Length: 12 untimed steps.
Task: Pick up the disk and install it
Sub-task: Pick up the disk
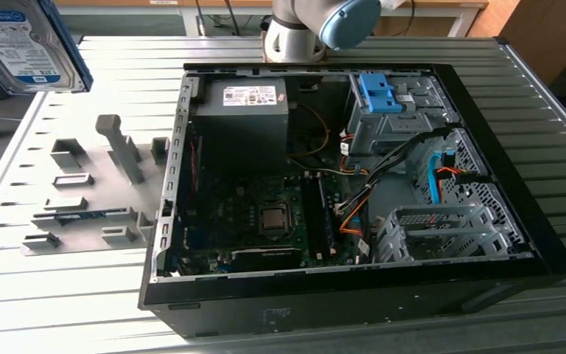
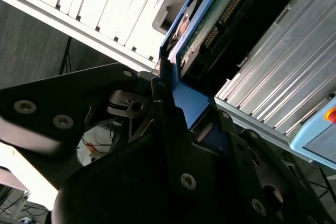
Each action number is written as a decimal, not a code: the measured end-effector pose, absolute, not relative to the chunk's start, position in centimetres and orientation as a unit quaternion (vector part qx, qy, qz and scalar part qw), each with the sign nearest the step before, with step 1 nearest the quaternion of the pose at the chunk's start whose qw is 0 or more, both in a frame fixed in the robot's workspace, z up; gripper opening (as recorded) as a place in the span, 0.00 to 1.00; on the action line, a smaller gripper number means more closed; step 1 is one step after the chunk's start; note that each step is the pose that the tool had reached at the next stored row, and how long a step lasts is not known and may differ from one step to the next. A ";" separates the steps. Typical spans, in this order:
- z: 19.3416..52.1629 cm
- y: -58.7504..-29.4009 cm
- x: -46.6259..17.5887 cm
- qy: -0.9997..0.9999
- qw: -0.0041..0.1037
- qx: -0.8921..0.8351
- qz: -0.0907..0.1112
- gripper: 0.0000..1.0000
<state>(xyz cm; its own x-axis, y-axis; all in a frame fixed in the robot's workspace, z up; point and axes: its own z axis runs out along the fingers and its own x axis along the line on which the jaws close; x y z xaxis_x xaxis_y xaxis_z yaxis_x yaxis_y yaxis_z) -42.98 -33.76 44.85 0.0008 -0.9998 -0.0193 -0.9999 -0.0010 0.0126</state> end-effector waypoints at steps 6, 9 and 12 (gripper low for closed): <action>45.5 -33.8 -43.0 0.707 0.002 -0.707 0.011 0.36; 45.9 -33.8 -43.0 0.707 0.002 -0.707 0.011 0.36; 46.3 -33.8 -43.0 0.707 0.002 -0.707 0.011 0.36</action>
<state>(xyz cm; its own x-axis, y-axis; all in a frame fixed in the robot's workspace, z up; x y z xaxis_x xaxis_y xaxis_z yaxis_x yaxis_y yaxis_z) -42.98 -33.76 46.30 0.0008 -0.9998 -0.0193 -0.9999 -0.0010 0.0127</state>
